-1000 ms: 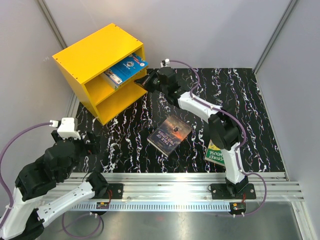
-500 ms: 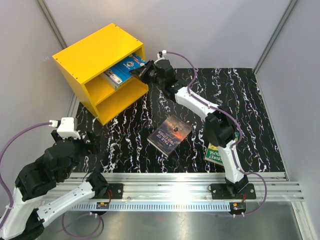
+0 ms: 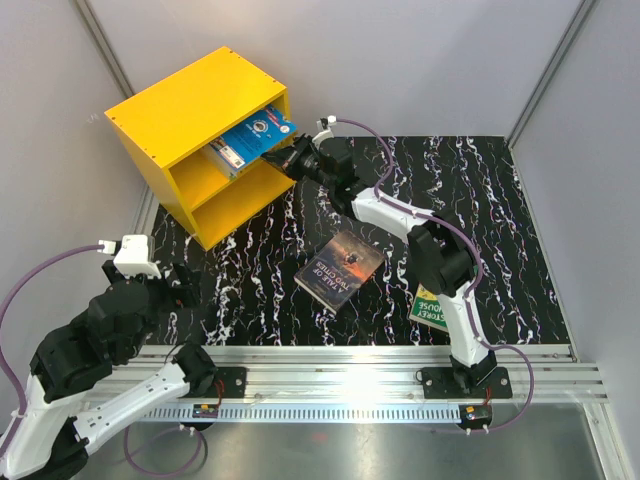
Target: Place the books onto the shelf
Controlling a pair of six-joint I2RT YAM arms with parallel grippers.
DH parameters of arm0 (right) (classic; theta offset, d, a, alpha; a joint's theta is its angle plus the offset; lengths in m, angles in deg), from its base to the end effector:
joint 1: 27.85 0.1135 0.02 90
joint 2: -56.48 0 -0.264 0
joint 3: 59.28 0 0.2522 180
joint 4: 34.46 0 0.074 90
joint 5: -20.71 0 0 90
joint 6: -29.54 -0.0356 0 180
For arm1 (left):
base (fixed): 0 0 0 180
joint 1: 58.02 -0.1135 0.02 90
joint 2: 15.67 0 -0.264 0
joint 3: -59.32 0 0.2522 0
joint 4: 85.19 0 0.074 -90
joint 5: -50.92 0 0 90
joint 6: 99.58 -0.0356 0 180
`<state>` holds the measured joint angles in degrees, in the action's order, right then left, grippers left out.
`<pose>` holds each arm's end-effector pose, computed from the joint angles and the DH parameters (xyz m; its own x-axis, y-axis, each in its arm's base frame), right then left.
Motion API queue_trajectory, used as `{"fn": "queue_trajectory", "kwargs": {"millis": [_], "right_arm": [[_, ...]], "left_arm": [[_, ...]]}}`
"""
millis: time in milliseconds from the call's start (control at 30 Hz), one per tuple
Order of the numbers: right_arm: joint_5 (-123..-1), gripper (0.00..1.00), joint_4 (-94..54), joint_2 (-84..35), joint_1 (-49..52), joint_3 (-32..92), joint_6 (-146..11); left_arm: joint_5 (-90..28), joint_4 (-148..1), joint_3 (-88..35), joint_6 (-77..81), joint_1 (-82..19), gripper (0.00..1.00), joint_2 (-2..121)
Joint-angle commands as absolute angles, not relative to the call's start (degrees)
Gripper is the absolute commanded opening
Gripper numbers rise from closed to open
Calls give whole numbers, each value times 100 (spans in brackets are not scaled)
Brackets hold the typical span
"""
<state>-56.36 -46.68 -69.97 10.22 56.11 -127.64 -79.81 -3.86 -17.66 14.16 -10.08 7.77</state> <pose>0.4147 0.3350 0.2797 -0.7101 0.5849 -0.3919 -0.3161 0.2326 0.9198 0.0286 0.0029 0.3743 -0.3567 -0.0600 -0.9323 0.0353 0.9964 -0.0777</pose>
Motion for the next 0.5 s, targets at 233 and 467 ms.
{"fn": "queue_trajectory", "kwargs": {"millis": [233, 467], "right_arm": [[-5593, 0, -5384, -6454, 933, 5222, -12804], [-5566, 0, -5331, -6630, 907, 5494, -12848]], "left_arm": [[-8013, -612, -1789, 1380, -1012, 99, 744], [-8021, -604, -1781, 1388, -1012, 99, 753]]}}
